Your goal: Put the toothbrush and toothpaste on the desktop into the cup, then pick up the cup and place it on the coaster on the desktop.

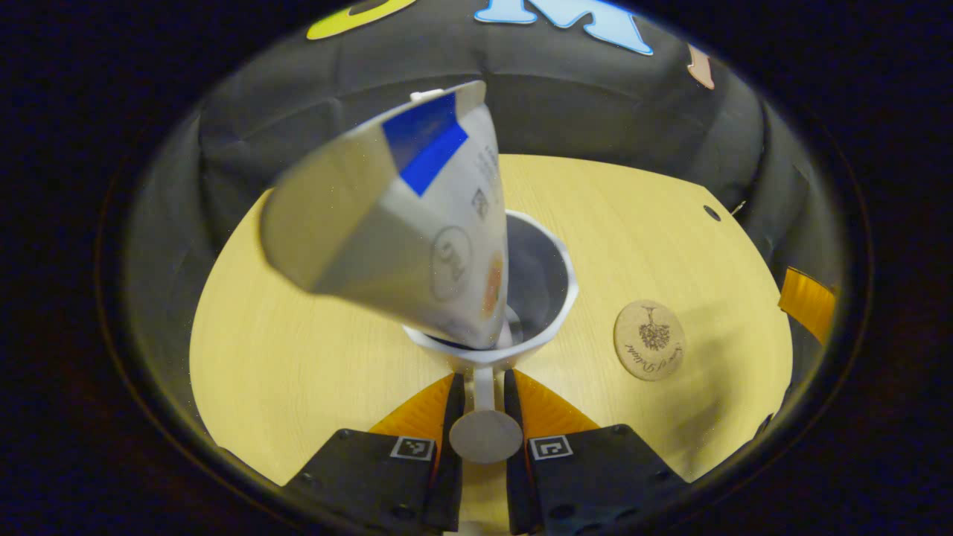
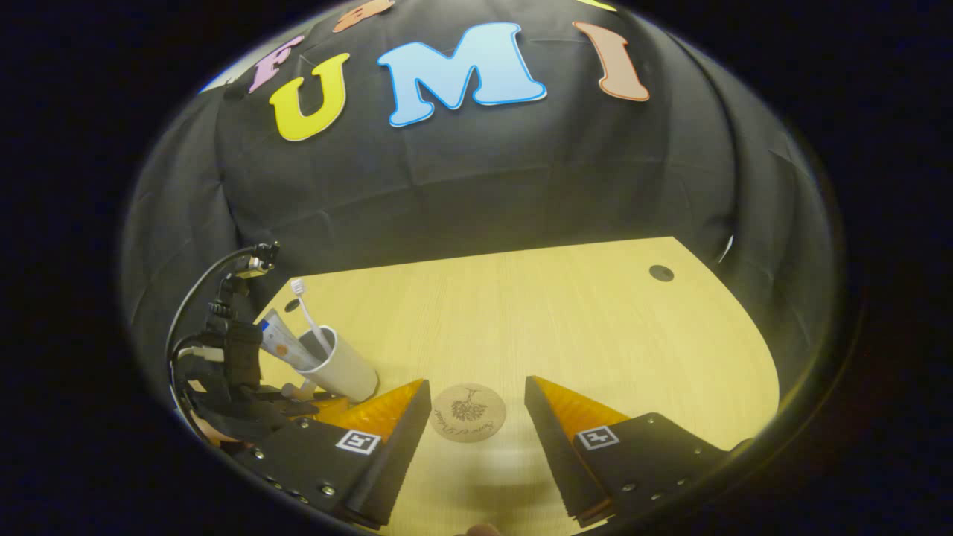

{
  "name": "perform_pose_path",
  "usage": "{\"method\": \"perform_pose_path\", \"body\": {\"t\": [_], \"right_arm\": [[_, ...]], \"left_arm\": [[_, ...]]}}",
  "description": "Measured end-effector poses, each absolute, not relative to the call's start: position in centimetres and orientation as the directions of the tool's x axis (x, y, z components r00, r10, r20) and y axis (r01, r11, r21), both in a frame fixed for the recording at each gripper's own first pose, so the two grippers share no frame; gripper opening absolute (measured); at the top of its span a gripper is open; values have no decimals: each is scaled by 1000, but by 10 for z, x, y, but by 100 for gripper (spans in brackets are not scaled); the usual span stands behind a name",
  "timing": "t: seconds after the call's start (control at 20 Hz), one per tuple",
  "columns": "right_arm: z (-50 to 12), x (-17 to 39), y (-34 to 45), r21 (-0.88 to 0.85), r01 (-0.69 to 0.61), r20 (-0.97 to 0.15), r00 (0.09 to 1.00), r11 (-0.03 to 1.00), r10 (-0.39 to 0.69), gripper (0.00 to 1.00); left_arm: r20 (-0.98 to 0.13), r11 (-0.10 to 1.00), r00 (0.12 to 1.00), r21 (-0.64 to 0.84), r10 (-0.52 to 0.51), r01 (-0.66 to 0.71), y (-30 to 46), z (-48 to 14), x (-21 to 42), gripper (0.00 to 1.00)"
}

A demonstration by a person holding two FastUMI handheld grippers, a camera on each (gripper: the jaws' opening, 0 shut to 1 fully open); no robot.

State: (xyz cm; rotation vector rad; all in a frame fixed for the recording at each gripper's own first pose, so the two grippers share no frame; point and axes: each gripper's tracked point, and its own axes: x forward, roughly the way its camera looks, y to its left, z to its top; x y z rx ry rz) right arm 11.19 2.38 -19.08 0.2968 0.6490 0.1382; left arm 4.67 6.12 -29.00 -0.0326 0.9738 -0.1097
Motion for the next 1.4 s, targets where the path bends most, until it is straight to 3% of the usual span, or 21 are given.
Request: {"method": "perform_pose_path", "body": {"t": [0.55, 1.4], "right_arm": [[-193, 98, -35, 319, 31, -570, 805, 947, 166, 80], [-207, 85, -79, 358, 77, -599, 783, 931, 166, 81]], "left_arm": [[-810, 967, 537, -147, -238, 209, -43, -287, 49, 32], [-845, 969, 490, -121, -215, 217, -81, -326, 51, 32]]}}
